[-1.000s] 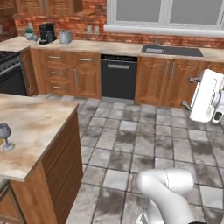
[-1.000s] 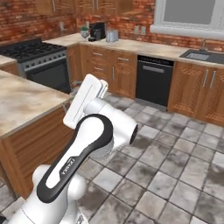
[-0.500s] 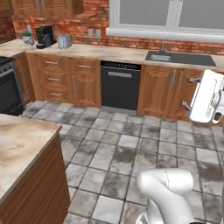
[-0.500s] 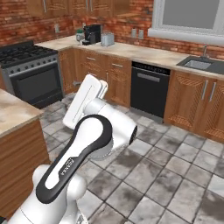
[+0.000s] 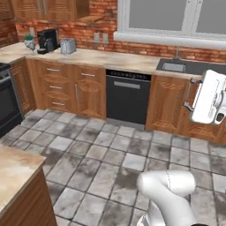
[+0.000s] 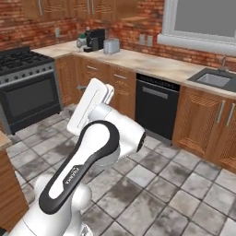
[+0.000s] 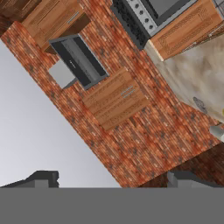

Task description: Retrieve the wine glasses from the counter and place one next to each plate.

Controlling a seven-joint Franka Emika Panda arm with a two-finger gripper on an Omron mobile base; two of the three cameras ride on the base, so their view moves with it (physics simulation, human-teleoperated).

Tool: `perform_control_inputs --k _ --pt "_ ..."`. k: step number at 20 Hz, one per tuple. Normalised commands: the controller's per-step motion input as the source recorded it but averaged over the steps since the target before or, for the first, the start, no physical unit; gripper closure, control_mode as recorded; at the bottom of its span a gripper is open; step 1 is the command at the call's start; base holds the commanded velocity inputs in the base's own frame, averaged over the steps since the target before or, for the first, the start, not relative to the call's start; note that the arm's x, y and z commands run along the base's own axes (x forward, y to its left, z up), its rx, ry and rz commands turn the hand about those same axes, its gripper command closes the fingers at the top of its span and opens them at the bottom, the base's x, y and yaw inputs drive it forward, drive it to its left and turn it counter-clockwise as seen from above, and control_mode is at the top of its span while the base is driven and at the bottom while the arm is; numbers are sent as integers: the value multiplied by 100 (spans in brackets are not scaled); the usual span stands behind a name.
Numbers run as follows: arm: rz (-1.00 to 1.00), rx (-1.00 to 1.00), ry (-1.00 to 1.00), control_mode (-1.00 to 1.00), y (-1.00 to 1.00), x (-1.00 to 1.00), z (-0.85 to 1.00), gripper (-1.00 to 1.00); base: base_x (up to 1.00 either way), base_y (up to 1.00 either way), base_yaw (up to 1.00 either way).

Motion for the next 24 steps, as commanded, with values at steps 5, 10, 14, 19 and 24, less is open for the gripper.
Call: perform_control_inputs --k 5,10,14,19,24 --pt "0 0 0 100 0 0 0 -100 100 1 17" --pt "0 0 0 100 0 0 0 -100 100 5 15" --pt "0 0 0 100 0 0 0 -100 100 0 17" --pt "0 0 0 100 0 0 0 -100 100 18 15" --pt "0 0 0 100 0 0 0 -100 100 51 10"
